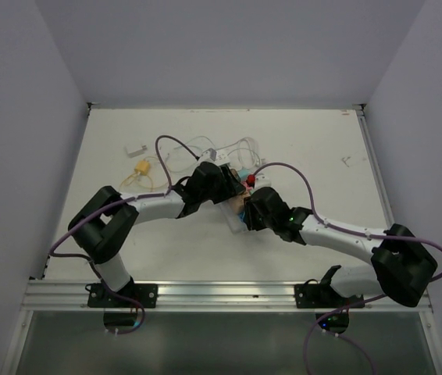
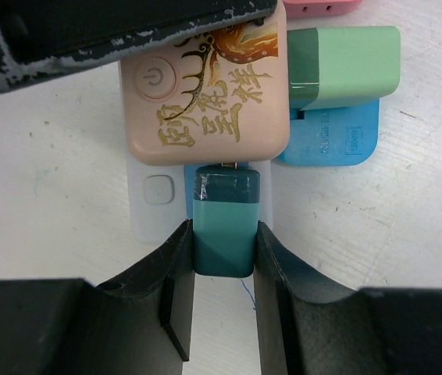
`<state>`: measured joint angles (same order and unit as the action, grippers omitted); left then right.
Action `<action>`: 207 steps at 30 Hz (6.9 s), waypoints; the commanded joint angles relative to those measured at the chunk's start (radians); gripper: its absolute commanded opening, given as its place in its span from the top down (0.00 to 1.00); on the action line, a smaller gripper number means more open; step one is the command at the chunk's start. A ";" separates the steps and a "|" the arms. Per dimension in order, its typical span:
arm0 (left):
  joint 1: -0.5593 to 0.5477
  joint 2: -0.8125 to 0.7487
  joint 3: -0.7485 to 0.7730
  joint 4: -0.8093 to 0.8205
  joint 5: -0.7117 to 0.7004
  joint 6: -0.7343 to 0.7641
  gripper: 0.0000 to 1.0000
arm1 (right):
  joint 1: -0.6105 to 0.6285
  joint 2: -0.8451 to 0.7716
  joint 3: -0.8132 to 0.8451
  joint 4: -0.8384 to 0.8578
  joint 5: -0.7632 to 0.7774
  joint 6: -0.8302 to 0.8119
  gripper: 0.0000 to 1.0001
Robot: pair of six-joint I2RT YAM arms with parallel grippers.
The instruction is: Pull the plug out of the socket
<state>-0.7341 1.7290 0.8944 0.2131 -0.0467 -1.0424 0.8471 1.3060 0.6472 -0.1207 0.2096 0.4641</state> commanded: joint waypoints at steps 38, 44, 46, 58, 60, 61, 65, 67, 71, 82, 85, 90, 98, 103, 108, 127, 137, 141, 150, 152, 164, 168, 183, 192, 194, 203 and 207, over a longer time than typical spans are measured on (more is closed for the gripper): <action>0.104 -0.065 -0.060 -0.454 -0.163 0.326 0.33 | -0.476 -0.002 0.011 -0.010 -0.205 0.011 1.00; 0.104 -0.129 -0.063 -0.472 -0.142 0.375 0.23 | -0.589 0.166 0.031 0.224 -0.389 0.175 0.96; 0.104 -0.155 -0.054 -0.500 -0.156 0.384 0.20 | -0.621 0.197 0.023 0.262 -0.415 0.237 0.90; 0.104 -0.284 0.038 -0.678 -0.222 0.366 0.06 | -0.678 0.133 0.028 0.178 -0.394 0.205 0.27; 0.104 -0.284 0.057 -0.696 -0.206 0.364 0.06 | -0.669 0.105 0.040 0.139 -0.410 0.154 0.25; 0.102 -0.284 0.063 -0.702 -0.202 0.360 0.07 | -0.651 0.078 0.046 0.129 -0.414 0.136 0.24; 0.090 -0.287 0.100 -0.710 -0.176 0.352 0.07 | -0.568 0.039 0.072 0.079 -0.438 0.056 0.25; 0.072 -0.273 0.116 -0.721 -0.174 0.349 0.08 | -0.510 0.038 0.088 0.078 -0.461 0.013 0.25; 0.036 -0.241 0.172 -0.751 -0.193 0.348 0.08 | -0.438 0.081 0.121 0.099 -0.530 -0.024 0.25; 0.012 -0.152 0.221 -0.739 -0.205 0.343 0.17 | -0.333 0.226 0.247 0.096 -0.633 -0.110 0.25; 0.013 -0.135 0.213 -0.730 -0.202 0.340 0.19 | -0.332 0.251 0.247 0.116 -0.641 -0.081 0.26; 0.013 -0.132 0.183 -0.722 -0.200 0.340 0.23 | -0.327 0.285 0.246 0.188 -0.671 -0.032 0.26; 0.016 -0.166 0.069 -0.678 -0.168 0.321 0.38 | -0.326 0.334 0.175 0.384 -0.683 0.175 0.31; 0.027 -0.166 0.060 -0.669 -0.157 0.320 0.44 | -0.326 0.380 0.120 0.559 -0.720 0.364 0.35; 0.025 -0.155 0.070 -0.666 -0.156 0.328 0.45 | -0.321 0.398 0.085 0.650 -0.719 0.430 0.37; 0.019 -0.068 0.185 -0.738 -0.170 0.380 0.45 | -0.318 0.613 -0.058 1.203 -0.803 0.700 0.47; 0.025 -0.049 0.147 -0.776 -0.225 0.372 0.48 | -0.341 0.723 -0.122 1.441 -0.834 0.777 1.00; 0.032 -0.037 0.132 -0.776 -0.231 0.367 0.49 | -0.387 0.717 -0.156 1.449 -0.843 0.760 1.00; 0.058 -0.005 0.127 -0.779 -0.251 0.374 0.50 | -0.480 0.754 -0.235 1.570 -0.898 0.797 1.00; 0.058 0.010 0.133 -0.796 -0.269 0.375 0.50 | -0.493 0.754 -0.242 1.595 -0.908 0.809 1.00; 0.056 0.046 0.156 -0.842 -0.341 0.387 0.50 | -0.562 0.642 -0.307 1.577 -0.908 0.811 1.00; 0.058 0.046 0.153 -0.863 -0.367 0.413 0.50 | -0.569 0.557 -0.305 1.417 -0.874 0.728 1.00; 0.058 -0.040 0.147 -0.870 -0.318 0.467 0.38 | -0.569 0.092 -0.144 0.313 -0.356 0.219 0.88; 0.061 -0.059 0.192 -0.871 -0.305 0.461 0.14 | -0.568 0.047 -0.092 0.187 -0.272 0.147 0.32; 0.061 -0.069 0.201 -0.867 -0.292 0.463 0.09 | -0.559 0.033 -0.083 0.175 -0.276 0.124 0.27; 0.076 -0.141 0.276 -0.885 -0.269 0.495 0.01 | -0.461 -0.013 0.011 0.098 -0.300 -0.001 0.17; 0.110 -0.158 0.307 -0.870 -0.240 0.513 0.01 | -0.401 0.001 0.066 0.098 -0.348 -0.024 0.16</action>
<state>-0.6559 1.6169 1.1435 -0.6685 -0.3119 -0.5701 0.4141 1.3254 0.6498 -0.0029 -0.1028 0.4950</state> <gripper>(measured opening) 0.993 0.833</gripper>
